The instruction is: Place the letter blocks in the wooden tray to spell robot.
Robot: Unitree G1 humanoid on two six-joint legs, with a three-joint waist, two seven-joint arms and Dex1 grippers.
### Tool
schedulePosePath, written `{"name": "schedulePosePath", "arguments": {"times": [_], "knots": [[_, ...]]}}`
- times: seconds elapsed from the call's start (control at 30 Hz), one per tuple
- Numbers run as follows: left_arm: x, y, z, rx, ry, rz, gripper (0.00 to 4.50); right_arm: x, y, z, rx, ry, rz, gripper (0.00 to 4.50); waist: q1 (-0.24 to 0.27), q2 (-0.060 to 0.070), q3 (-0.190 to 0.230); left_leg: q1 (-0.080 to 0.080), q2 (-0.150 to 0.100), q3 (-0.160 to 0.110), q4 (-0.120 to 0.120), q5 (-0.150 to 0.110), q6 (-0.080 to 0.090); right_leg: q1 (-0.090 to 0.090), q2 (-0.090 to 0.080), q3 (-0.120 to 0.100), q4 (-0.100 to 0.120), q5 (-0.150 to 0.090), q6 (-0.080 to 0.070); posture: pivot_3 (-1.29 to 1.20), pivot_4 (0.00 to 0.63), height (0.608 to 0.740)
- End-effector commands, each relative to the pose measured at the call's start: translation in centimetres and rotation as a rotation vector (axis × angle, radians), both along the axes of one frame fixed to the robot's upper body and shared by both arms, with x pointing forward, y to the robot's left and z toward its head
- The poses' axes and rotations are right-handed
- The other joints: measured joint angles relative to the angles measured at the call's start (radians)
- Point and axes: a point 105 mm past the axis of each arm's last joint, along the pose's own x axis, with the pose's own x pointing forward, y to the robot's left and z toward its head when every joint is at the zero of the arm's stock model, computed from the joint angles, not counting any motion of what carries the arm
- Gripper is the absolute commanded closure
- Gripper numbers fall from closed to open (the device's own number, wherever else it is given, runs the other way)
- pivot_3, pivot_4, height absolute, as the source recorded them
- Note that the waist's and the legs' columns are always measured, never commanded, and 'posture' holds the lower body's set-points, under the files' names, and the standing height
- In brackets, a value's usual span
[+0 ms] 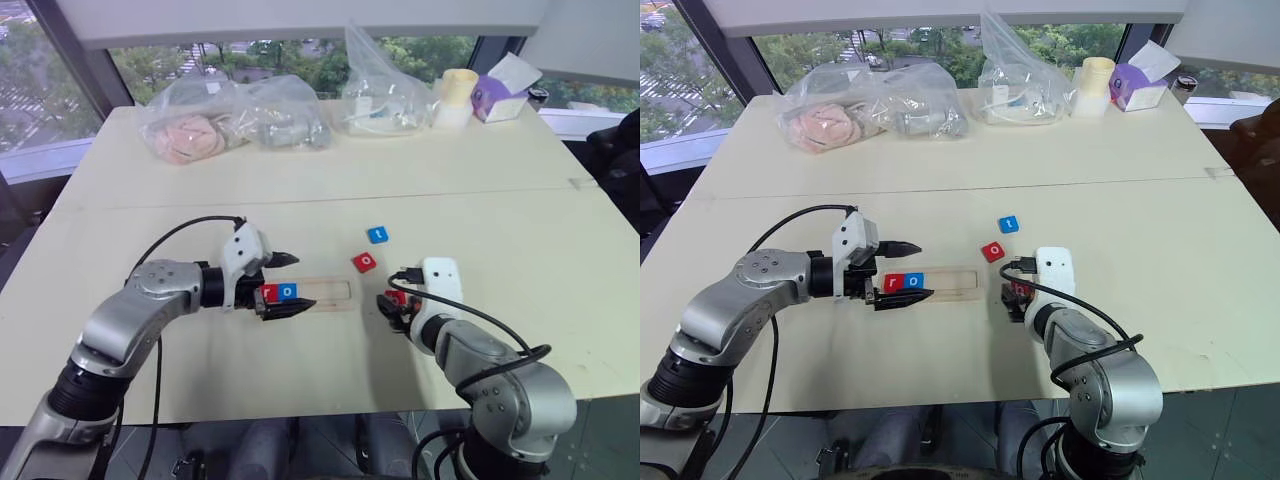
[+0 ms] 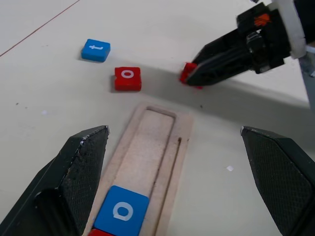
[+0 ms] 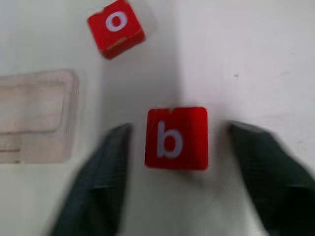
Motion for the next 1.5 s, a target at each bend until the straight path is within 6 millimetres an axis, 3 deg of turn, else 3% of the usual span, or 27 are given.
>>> {"name": "schedulePosePath", "arguments": {"times": [0.03,0.17,0.3,0.37,0.5,0.63,0.83,1.03,1.17,1.3,1.4,1.5], "knots": [[0.0,-0.1,0.8,-0.015,-0.044,-0.006,0.0,0.4,-0.7,-0.1,0.003,0.013,-0.018,0.07,0.0,0.0,0.0,0.0,0.0,0.0,0.0,0.0,0.0,0.0,0.0,0.0,0.0,0.0,0.0,0.0,0.15,0.74],[0.0,0.4,0.7,-0.005,-0.046,0.0,0.0,1.4,-0.2,3.6,0.02,-0.139,0.119,0.07,0.001,0.0,0.0,0.0,0.0,0.0,0.001,0.0,0.0,0.0,0.0,0.0,0.0,0.0,0.0,0.0,0.15,0.74],[-0.7,1.1,1.9,-0.024,-0.026,-0.045,0.0,1.3,-0.3,9.0,0.001,-0.35,0.462,0.07,0.0,0.0,0.001,-0.001,0.0,0.0,0.001,0.0,0.0,0.0,0.0,0.0,0.0,0.0,0.0,0.0,0.15,0.74],[-1.6,1.4,2.0,-0.008,-0.002,-0.089,0.0,0.5,-0.7,9.7,-0.052,-0.4,0.62,0.07,0.003,0.0,0.001,-0.001,0.0,0.0,0.0,0.0,0.0,0.001,0.0,-0.001,-0.002,-0.001,0.001,0.0,0.15,0.74],[-3.4,2.0,1.9,0.043,0.057,-0.172,0.0,-1.4,-2.5,7.7,-0.136,-0.308,0.929,0.07,0.003,-0.001,0.001,0.0,-0.002,0.006,-0.002,-0.002,0.003,0.003,-0.003,-0.003,-0.004,-0.003,0.006,0.0,0.15,0.74],[-4.0,2.6,2.0,0.115,0.071,-0.185,0.0,1.2,-5.5,4.0,-0.275,-0.271,1.032,0.07,-0.005,-0.004,0.003,0.001,-0.001,0.013,0.002,-0.003,0.004,0.004,-0.006,0.0,-0.004,-0.003,0.005,0.0,0.15,0.74],[-4.2,2.3,1.8,0.115,0.072,-0.158,0.0,2.7,-5.4,1.2,-0.314,-0.292,1.168,0.07,0.001,-0.006,0.005,0.003,0.003,0.015,0.005,-0.003,0.004,0.008,-0.008,-0.001,-0.003,-0.002,0.003,0.0,0.15,0.74],[-3.6,2.5,1.8,0.094,0.064,-0.094,0.0,3.8,-5.4,-0.2,-0.348,-0.289,1.224,0.07,0.005,-0.007,0.006,0.0,0.002,0.015,0.004,-0.003,0.004,0.005,-0.008,-0.001,-0.004,-0.002,0.004,0.0,0.15,0.74],[-4.0,2.4,1.6,0.098,0.068,-0.088,0.0,4.1,-5.8,-0.3,-0.351,-0.288,1.246,1.27,0.004,-0.007,0.006,0.001,0.002,0.015,0.005,-0.003,0.004,0.006,-0.008,-0.001,-0.003,-0.002,0.004,0.0,0.15,0.74],[-4.1,3.0,1.4,0.109,0.071,-0.063,0.0,4.0,-5.5,-0.1,-0.358,-0.304,1.262,3.31,0.005,-0.007,0.006,0.001,0.002,0.015,0.005,-0.003,0.004,0.007,-0.008,-0.001,-0.003,-0.002,0.004,0.0,0.15,0.74],[-3.7,4.3,1.3,0.136,0.071,-0.018,0.0,4.5,-4.0,1.7,-0.316,-0.359,1.245,3.36,0.004,-0.007,0.006,0.002,0.002,0.015,0.005,-0.003,0.004,0.007,-0.008,-0.001,-0.002,-0.002,0.004,0.0,0.15,0.74],[-2.6,7.2,0.9,0.227,0.053,0.055,0.0,5.1,-0.7,4.1,-0.269,-0.429,1.273,3.36,-0.006,-0.007,0.006,0.002,0.002,0.015,0.004,-0.003,0.004,0.004,-0.007,0.001,-0.001,-0.002,0.003,0.0,0.15,0.74]]}}
